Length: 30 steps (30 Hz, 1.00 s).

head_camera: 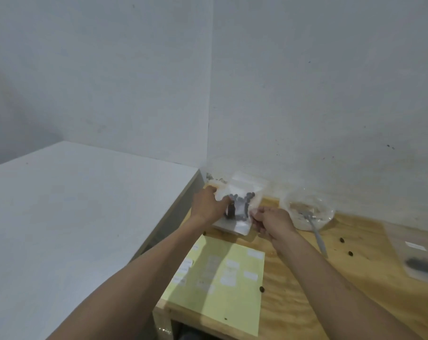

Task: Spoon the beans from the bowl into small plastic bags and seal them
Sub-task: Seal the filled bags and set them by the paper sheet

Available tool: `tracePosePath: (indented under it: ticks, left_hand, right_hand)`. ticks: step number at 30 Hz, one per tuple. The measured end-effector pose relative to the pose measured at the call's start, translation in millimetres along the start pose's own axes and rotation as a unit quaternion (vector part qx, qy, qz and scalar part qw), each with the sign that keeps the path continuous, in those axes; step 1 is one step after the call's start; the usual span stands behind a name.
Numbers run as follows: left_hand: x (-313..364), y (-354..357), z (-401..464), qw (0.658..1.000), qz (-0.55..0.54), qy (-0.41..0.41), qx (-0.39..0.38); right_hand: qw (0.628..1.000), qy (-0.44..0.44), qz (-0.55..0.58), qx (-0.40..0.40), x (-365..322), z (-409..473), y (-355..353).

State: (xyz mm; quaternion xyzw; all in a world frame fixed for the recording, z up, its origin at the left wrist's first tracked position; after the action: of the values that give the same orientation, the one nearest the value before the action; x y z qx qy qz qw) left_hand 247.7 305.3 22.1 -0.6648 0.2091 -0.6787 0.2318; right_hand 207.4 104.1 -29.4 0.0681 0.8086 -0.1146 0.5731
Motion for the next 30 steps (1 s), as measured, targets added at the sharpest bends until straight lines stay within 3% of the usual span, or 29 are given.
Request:
tracePosePath:
  ticks: [4, 8, 12, 14, 22, 30]
  left_hand:
    - [-8.4, -12.7, -3.2, 0.978, -0.204, -0.054, -0.003]
    - [-19.5, -35.2, -10.8, 0.951, -0.300, -0.069, 0.010]
    - [-34.1, -57.1, -30.3, 0.936, -0.343, -0.076, 0.035]
    - [-41.0, -75.5, -43.6, 0.933, -0.343, -0.080, 0.076]
    - [-64.6, -93.1, -63.5, 0.913, -0.375, -0.063, 0.146]
    - [-79.4, -82.8, -62.7, 0.893, -0.419, -0.062, 0.155]
  right_hand:
    - [0.999, -0.037, 0.010, -0.028, -13.7, -5.0, 2.9]
    - [0.997, -0.052, 0.020, -0.058, -21.9, -11.7, 15.8]
    - [0.994, -0.087, -0.006, -0.069, -28.1, -27.5, 35.9]
    - [0.986, -0.124, -0.093, -0.060, -30.0, -42.4, 44.3]
    - [0.876, -0.201, -0.430, -0.087, -2.3, -83.7, 111.5]
    - [0.836, -0.225, -0.500, -0.012, 0.4, -93.9, 127.0]
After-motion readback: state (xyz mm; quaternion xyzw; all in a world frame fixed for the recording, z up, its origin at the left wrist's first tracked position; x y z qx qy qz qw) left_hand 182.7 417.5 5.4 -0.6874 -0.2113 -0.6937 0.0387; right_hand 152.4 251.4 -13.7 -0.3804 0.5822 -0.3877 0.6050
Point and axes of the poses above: each hand's wrist, its own z-axis towards the middle knuckle, its own y-axis out of the palm, x = y × z, the point moved 9 cm from there along z, towards the middle knuckle, and after that the axes turned 2 degrees about -z, right-handed, at the moved point
